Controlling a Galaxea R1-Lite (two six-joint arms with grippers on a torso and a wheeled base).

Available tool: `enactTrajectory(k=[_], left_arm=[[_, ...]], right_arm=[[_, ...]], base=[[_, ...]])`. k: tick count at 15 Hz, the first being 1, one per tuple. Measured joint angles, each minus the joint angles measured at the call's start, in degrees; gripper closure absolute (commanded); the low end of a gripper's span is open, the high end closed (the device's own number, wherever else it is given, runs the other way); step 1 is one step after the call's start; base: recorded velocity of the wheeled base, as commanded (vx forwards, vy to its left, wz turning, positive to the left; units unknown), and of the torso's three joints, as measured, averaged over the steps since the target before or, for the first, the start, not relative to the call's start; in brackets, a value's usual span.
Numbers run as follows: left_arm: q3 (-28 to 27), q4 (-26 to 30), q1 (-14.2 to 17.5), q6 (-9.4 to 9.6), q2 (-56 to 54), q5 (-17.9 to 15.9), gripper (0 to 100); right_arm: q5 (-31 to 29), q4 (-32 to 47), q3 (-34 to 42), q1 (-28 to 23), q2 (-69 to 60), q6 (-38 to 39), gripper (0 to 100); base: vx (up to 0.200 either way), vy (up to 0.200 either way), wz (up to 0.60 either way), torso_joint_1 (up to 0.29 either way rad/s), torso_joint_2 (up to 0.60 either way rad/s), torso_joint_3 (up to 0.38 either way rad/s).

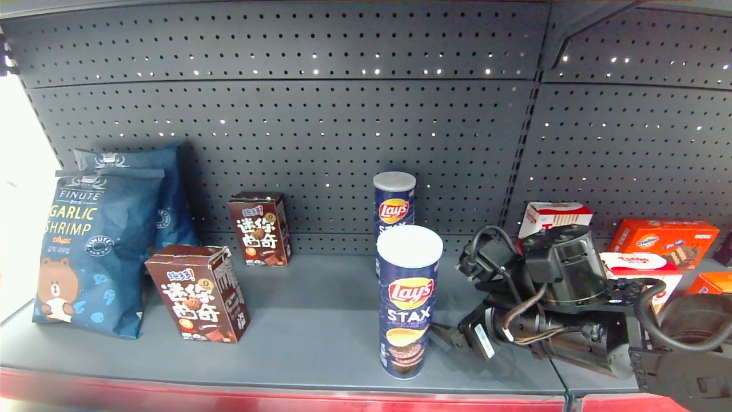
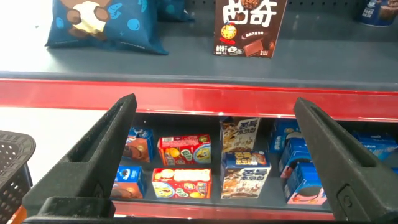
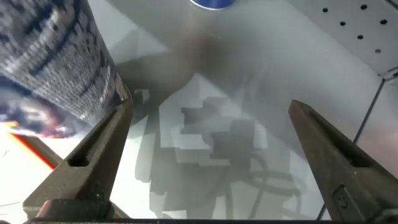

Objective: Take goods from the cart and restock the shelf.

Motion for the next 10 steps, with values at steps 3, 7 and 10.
enactTrajectory(k=[3, 7, 10], left_arm=[[0.0, 0.0, 0.0, -0.04, 0.0, 0.0, 0], [0.0, 0.0, 0.0, -0.09, 0.0, 0.0, 0], [0.0, 0.0, 0.0, -0.09, 0.0, 0.0, 0]], right_arm=[[0.0, 0.0, 1.2, -0.1, -0.8, 0.0, 0], [0.0, 0.0, 1.0, 0.8, -1.0, 0.0, 0], [0.1, -0.1, 0.8, 1.2, -0.9, 0.0, 0]], base=[[0.0, 0.0, 0.0, 0.0, 0.0, 0.0], [0.0, 0.0, 0.0, 0.0, 0.0, 0.0], [0.0, 0.0, 0.0, 0.0, 0.0, 0.0]])
